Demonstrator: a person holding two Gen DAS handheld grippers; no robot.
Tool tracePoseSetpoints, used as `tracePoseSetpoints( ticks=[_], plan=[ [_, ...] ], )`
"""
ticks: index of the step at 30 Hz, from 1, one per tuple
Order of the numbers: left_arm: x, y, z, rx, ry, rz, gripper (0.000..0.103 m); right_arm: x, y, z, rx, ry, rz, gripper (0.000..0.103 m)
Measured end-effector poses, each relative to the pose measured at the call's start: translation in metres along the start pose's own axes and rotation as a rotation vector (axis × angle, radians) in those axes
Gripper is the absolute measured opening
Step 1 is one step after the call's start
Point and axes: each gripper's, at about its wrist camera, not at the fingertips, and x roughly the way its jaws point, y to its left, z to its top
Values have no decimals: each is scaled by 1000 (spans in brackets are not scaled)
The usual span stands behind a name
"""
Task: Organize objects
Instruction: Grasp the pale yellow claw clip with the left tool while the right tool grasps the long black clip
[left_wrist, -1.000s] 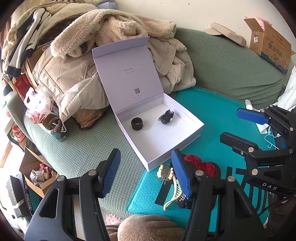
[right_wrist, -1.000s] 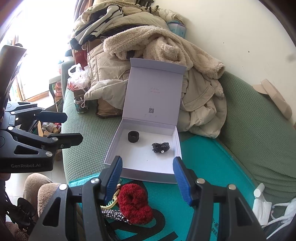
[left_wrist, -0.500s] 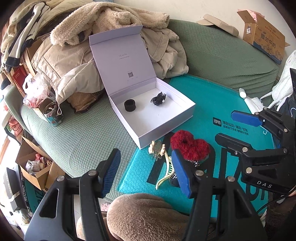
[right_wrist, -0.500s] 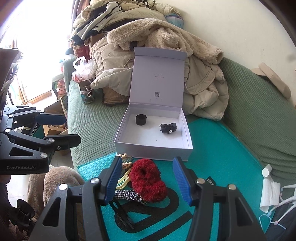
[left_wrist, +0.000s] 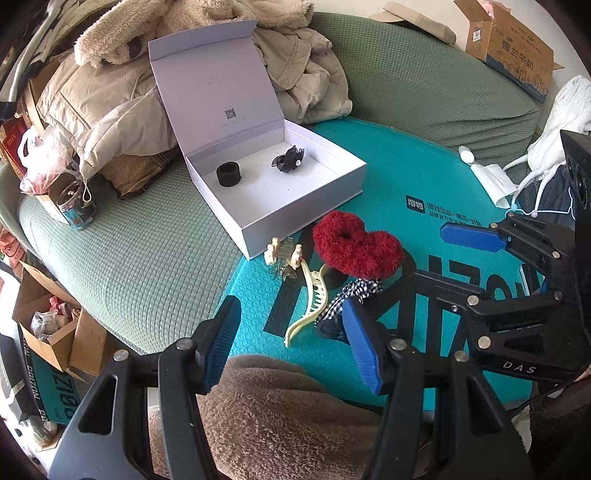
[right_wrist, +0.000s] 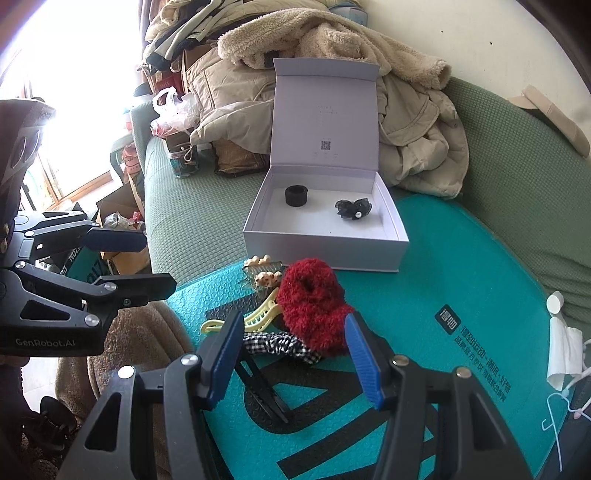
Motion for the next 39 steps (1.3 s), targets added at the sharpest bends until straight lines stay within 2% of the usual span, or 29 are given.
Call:
tracePoseSetpoints(
  ticks=[10, 20, 29, 35, 36, 39],
  plan=[
    [39, -2, -8, 10, 72, -27, 56, 24, -4, -22, 32, 58, 53, 57],
    [74, 6, -8, 3, 130, -56, 56, 54, -4, -30, 50, 114, 100, 57],
    [93, 8, -2, 7, 159, -68, 56, 81, 6, -42, 30, 184, 169, 57],
    [103, 6, 3, 10, 169, -84, 55, 93, 9, -46, 30, 199, 206, 57],
    [105, 6, 3, 9, 172, -86, 55, 94, 10, -46, 30, 199, 210, 55],
    [111, 5, 5, 5, 179, -91, 55, 98, 11, -47, 17, 199, 211, 39]
  ],
)
